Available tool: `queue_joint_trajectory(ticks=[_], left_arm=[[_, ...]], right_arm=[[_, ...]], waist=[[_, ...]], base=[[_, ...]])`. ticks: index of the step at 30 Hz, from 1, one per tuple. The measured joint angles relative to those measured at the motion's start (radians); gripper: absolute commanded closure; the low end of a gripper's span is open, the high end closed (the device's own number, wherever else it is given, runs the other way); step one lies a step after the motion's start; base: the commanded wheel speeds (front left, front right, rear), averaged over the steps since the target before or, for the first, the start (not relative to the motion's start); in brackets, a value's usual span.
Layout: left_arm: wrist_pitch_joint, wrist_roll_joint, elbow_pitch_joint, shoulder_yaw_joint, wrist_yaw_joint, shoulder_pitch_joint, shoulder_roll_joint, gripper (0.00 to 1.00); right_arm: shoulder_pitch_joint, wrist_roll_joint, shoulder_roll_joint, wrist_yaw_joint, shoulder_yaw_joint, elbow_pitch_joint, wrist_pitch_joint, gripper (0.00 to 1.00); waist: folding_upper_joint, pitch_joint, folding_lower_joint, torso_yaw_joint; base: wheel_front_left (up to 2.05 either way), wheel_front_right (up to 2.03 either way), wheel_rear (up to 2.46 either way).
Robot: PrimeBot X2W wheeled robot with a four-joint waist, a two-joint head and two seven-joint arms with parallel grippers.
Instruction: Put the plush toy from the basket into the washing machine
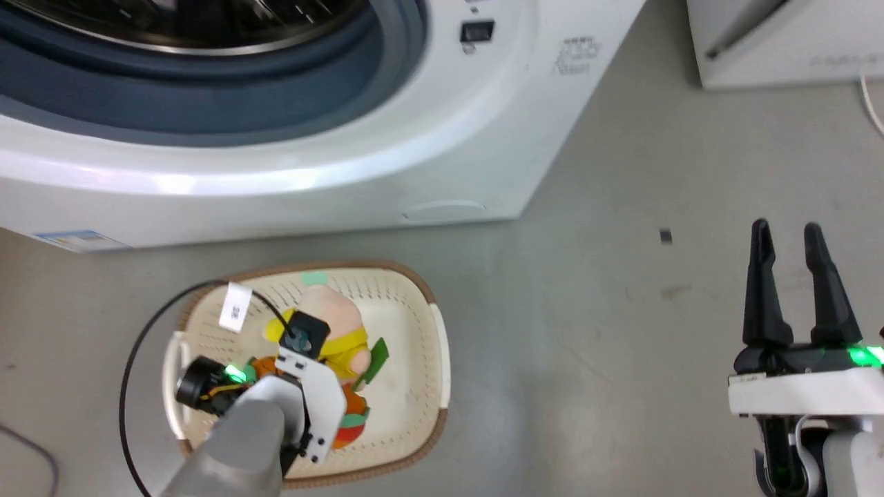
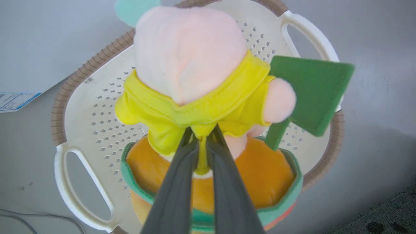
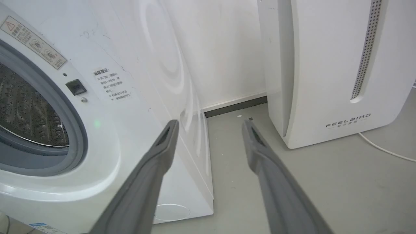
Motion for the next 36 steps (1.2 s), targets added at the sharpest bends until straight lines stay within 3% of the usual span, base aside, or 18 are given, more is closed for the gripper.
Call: queue_joint_trajectory(ticks=[8,16,27,36], left_arm=[[-0.132,-0.037,-0.006,0.001,-0.014,0.055,-0.028,1.0],[-0.173,-0.08,-0.087,0.029,-0.01,0.102,-0.036,1.0],[-0.18,-0.092,-0.489,0.13,0.066,0.207,0.036,1.0],[-0.18,-0.075,-0.697,0.244,0.116,0.203,0.077,1.0]], right_arm=[[0.059,-0.023,0.0,0.0,-0.003,0.007,0.0,0.0],[0.103,-0.03,0.0,0.0,-0.001,0.012,0.0,0.0],[0.139,-0.03,0.0,0.0,0.003,0.01,0.0,0.0],[0.129,-0.028,0.0,0.0,-0.001,0.005,0.0,0.0]], waist=[[0.0,-0.119,0.0,0.052],[0.0,-0.211,-0.0001,0.091],[0.0,-0.257,0.0,0.092],[0.0,-0.208,0.0001,0.06]], base=[[0.0,0.0,0.0],[0.0,0.0,0.0],[0.0,0.0,0.0],[0.0,0.0,0.0]])
